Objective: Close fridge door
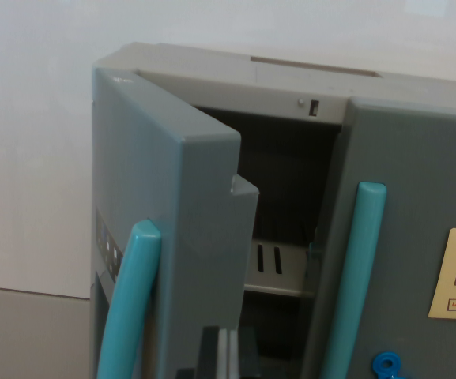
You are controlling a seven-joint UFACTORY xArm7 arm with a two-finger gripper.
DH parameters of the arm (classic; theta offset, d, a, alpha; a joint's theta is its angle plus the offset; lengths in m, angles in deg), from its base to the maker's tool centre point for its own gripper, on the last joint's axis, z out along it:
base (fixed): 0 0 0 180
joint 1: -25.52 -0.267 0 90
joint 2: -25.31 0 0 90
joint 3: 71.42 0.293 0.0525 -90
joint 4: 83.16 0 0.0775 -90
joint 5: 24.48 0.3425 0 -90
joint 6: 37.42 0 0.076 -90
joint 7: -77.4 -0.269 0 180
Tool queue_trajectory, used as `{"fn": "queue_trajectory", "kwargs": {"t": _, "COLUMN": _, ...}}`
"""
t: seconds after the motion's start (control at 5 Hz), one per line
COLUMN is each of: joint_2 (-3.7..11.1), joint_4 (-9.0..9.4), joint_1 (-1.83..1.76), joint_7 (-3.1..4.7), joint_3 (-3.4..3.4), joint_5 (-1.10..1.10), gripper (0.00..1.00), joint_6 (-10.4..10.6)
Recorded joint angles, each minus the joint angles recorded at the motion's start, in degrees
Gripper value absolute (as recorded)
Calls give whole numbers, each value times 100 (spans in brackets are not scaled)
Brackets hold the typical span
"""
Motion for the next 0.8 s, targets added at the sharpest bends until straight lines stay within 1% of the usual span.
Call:
{"fn": "queue_trajectory", "kwargs": {"t": 0.6, "joint_2": 1, "joint_4": 15, "joint_1": 0, "joint_7": 0, "joint_3": 2, "joint_5": 0, "gripper": 100, "joint_6": 0}}
{"fn": "queue_trajectory", "kwargs": {"t": 0.8, "joint_2": 13, "joint_4": 30, "joint_1": 0, "joint_7": 0, "joint_3": 74, "joint_5": 0, "gripper": 100, "joint_6": 0}}
